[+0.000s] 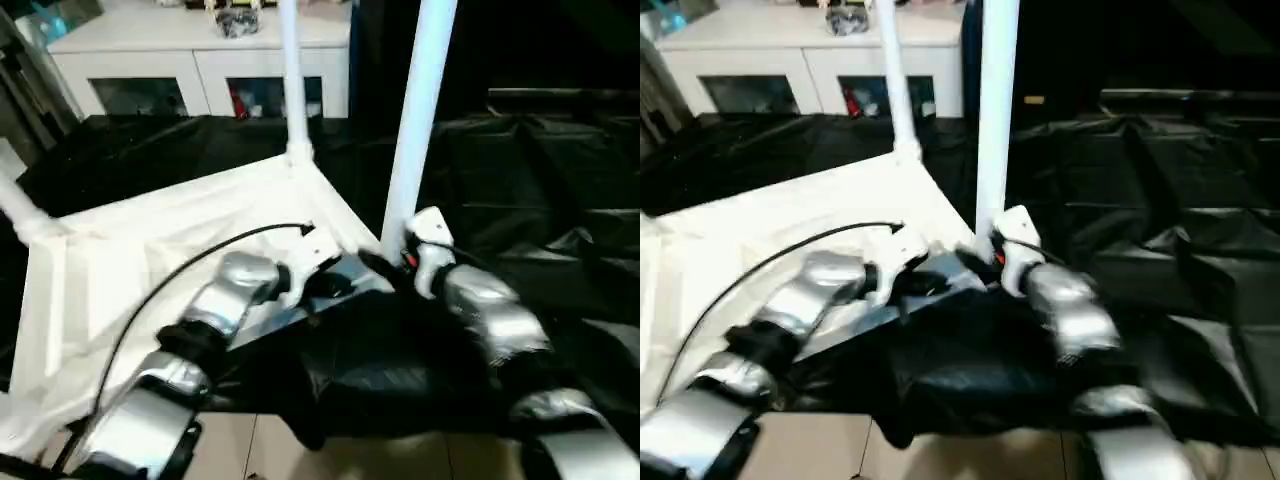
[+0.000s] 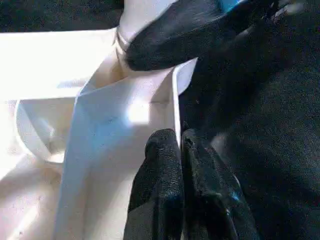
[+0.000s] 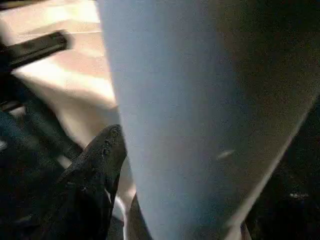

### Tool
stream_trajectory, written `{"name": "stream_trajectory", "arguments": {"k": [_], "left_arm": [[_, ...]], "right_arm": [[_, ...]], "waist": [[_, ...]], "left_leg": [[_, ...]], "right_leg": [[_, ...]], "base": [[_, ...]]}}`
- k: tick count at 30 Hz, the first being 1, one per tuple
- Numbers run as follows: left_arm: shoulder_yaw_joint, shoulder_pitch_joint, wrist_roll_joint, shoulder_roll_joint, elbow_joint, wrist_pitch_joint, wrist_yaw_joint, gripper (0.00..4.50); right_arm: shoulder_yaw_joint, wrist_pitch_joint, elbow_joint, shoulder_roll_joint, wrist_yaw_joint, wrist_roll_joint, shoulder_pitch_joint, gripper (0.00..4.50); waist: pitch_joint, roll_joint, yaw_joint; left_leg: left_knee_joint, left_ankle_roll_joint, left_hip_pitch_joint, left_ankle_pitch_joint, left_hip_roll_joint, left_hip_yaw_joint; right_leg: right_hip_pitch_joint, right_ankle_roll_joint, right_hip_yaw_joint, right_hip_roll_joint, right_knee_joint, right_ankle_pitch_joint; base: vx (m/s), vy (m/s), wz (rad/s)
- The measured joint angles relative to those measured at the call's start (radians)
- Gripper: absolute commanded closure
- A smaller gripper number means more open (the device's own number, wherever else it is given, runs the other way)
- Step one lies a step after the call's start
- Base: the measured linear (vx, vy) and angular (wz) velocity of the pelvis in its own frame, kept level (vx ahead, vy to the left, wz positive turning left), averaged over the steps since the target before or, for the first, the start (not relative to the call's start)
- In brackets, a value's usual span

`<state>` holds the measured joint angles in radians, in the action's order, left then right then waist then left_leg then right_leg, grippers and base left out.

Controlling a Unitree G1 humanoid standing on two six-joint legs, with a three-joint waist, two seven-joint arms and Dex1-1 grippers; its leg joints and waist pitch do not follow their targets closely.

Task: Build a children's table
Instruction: Rotate leg to tighten

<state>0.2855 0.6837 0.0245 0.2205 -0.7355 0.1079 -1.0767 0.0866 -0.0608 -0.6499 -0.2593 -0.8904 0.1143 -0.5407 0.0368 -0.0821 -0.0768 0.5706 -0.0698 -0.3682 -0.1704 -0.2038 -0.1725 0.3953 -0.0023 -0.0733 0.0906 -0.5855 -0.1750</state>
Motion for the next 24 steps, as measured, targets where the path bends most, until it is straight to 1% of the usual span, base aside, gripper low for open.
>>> {"name": "stream_trajectory", "arguments": {"k": [1, 3, 6, 7, 10, 12, 13, 16, 20, 22, 24], "left_arm": [[0.004, -0.002, -0.001, 0.010, 0.010, -0.005, -0.025, 4.50], [0.006, -0.007, -0.007, 0.026, 0.018, -0.009, -0.067, 4.50], [0.019, -0.009, -0.008, 0.046, 0.024, -0.017, -0.117, 4.50], [0.022, -0.011, -0.009, 0.050, 0.025, -0.021, -0.129, 4.50], [0.030, -0.019, -0.010, 0.071, 0.036, -0.025, -0.174, 4.50], [0.037, -0.019, -0.012, 0.080, 0.039, -0.026, -0.203, 4.50], [0.038, -0.019, -0.012, 0.083, 0.039, -0.026, -0.210, 4.50], [0.037, -0.019, -0.014, 0.087, 0.039, -0.026, -0.221, 4.50], [0.036, -0.019, -0.016, 0.086, 0.039, -0.024, -0.218, 4.50], [0.030, -0.018, -0.015, 0.077, 0.033, -0.017, -0.188, 4.50], [0.017, -0.006, -0.006, 0.059, 0.014, -0.001, -0.125, 4.50]], "right_arm": [[0.006, -0.002, 0.013, -0.015, -0.047, 0.005, 0.003, 1.31], [0.019, -0.003, 0.022, -0.035, -0.125, 0.017, 0.012, 1.31], [0.040, -0.027, 0.048, -0.063, -0.215, 0.037, 0.023, 1.31], [0.043, -0.035, 0.056, -0.072, -0.243, 0.042, 0.027, 1.45], [0.060, -0.062, 0.074, -0.094, -0.315, 0.054, 0.033, 1.55], [0.073, -0.076, 0.085, -0.107, -0.354, 0.054, 0.033, 1.83], [0.076, -0.080, 0.088, -0.108, -0.360, 0.053, 0.033, 1.83], [0.079, -0.077, 0.098, -0.108, -0.363, 0.052, 0.033, 2.07], [0.076, -0.076, 0.108, -0.105, -0.356, 0.050, 0.039, 2.24], [0.066, -0.069, 0.105, -0.090, -0.311, 0.041, 0.041, 2.29], [0.035, -0.056, 0.082, -0.052, -0.205, 0.031, 0.038, 2.33]], "waist": [[0.000, 0.000, -0.005], [0.000, 0.000, -0.016], [0.001, 0.001, -0.023], [0.001, 0.001, -0.024], [0.001, 0.002, -0.028], [0.002, 0.002, -0.032], [0.002, 0.002, -0.032], [0.002, 0.002, -0.035], [0.001, 0.002, -0.035], [0.001, 0.002, -0.035], [0.001, 0.002, -0.029]], "left_leg": [[0.000, 0.003, -0.003, 0.002, 0.000, 0.000], [0.002, 0.004, -0.005, 0.002, 0.000, -0.001], [0.004, 0.001, -0.005, 0.000, 0.000, -0.001], [0.004, -0.001, -0.005, -0.001, 0.000, -0.001], [0.005, -0.001, -0.003, -0.001, 0.000, -0.002], [0.005, -0.001, -0.002, 0.000, 0.000, -0.003], [0.005, -0.001, -0.002, 0.000, 0.000, -0.003], [0.005, -0.001, -0.002, 0.000, 0.000, -0.003], [0.005, -0.001, -0.002, 0.000, 0.000, -0.003], [0.005, -0.001, 0.000, 0.000, 0.000, -0.003], [0.005, -0.002, 0.001, 0.000, 0.000, -0.003]], "right_leg": [[0.004, 0.000, 0.000, 0.000, -0.001, 0.000], [0.008, -0.004, 0.000, 0.000, -0.007, -0.003], [0.008, -0.005, 0.001, 0.001, -0.008, -0.003], [0.007, -0.005, 0.001, 0.001, -0.008, -0.003], [0.006, -0.004, 0.003, 0.001, -0.009, -0.003], [0.006, -0.004, 0.004, 0.001, -0.010, -0.003], [0.006, -0.004, 0.004, 0.001, -0.010, -0.003], [0.006, -0.004, 0.004, 0.001, -0.010, -0.003], [0.006, -0.004, 0.004, 0.001, -0.010, -0.003], [0.005, -0.004, 0.004, 0.001, -0.011, -0.003], [0.005, -0.004, 0.004, 0.001, -0.011, -0.003]], "base": [[0.059, -0.020, -0.01], [0.000, 0.000, 0.00], [0.000, 0.000, 0.00], [0.000, 0.000, 0.00], [0.000, 0.000, 0.00], [0.000, 0.000, 0.00], [0.000, 0.000, 0.00], [0.000, 0.000, 0.00], [0.000, 0.000, 0.00], [0.000, 0.000, 0.00], [0.000, 0.000, 0.00]]}}
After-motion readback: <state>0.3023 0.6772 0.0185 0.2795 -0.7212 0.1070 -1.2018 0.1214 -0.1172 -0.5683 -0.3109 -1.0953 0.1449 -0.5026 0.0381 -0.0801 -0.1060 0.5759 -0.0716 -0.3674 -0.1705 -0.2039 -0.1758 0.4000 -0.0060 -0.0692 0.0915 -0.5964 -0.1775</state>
